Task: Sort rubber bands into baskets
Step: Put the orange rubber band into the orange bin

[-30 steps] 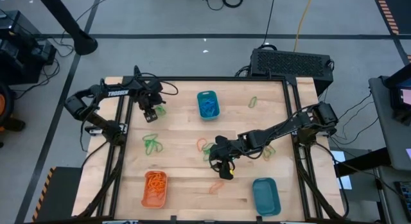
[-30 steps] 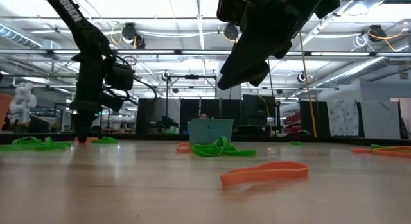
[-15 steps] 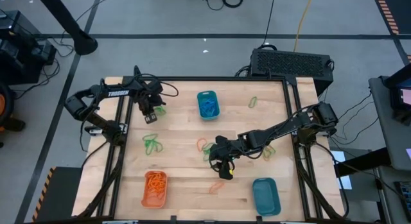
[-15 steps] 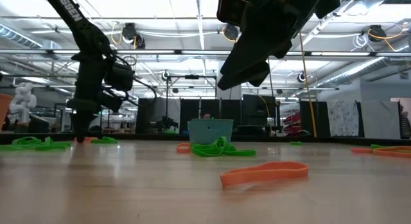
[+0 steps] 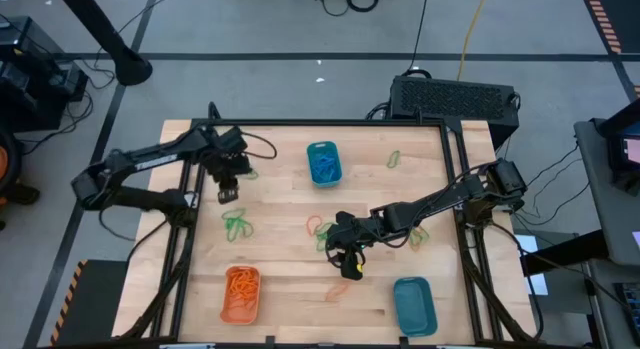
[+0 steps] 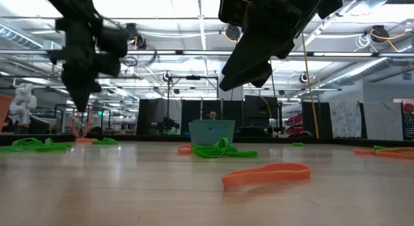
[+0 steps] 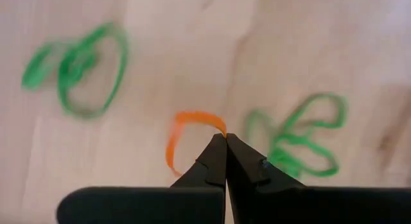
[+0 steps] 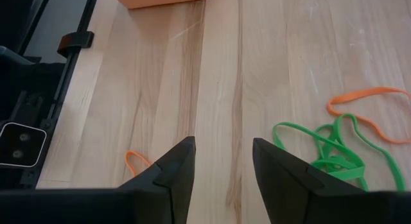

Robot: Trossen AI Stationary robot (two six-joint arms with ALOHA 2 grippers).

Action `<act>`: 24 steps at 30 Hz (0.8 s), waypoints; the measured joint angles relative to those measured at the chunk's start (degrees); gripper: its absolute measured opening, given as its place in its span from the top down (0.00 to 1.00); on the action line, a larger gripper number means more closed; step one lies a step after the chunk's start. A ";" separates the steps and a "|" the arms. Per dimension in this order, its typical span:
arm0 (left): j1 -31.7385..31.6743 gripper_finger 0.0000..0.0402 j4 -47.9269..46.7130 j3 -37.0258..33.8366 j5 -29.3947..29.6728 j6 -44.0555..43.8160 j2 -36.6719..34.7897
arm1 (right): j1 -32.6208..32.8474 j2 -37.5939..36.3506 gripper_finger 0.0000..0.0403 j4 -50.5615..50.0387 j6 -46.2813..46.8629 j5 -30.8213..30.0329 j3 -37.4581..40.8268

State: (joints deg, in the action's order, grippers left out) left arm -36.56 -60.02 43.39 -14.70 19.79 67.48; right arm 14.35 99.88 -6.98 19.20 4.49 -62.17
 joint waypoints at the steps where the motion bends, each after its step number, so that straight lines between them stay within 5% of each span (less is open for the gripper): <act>1: 1.98 1.00 0.08 0.22 -0.15 -0.51 -1.67 | 0.00 0.00 0.63 0.02 -0.02 0.00 0.00; 8: 16.50 1.00 3.03 1.54 -8.00 -14.29 -9.78 | -0.15 0.00 0.63 0.89 -0.15 0.00 0.00; 12: 26.02 1.00 3.74 1.54 -7.96 -28.19 -11.31 | -0.15 0.00 0.63 2.21 -0.15 0.00 0.00; 24: 58.16 1.00 15.06 1.54 -3.06 -50.88 -10.55 | -0.15 0.00 0.63 2.36 1.12 0.00 0.00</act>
State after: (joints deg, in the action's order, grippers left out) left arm 21.60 -44.96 44.93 -17.76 -31.08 56.92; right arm 14.20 99.88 -4.62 20.32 4.49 -62.17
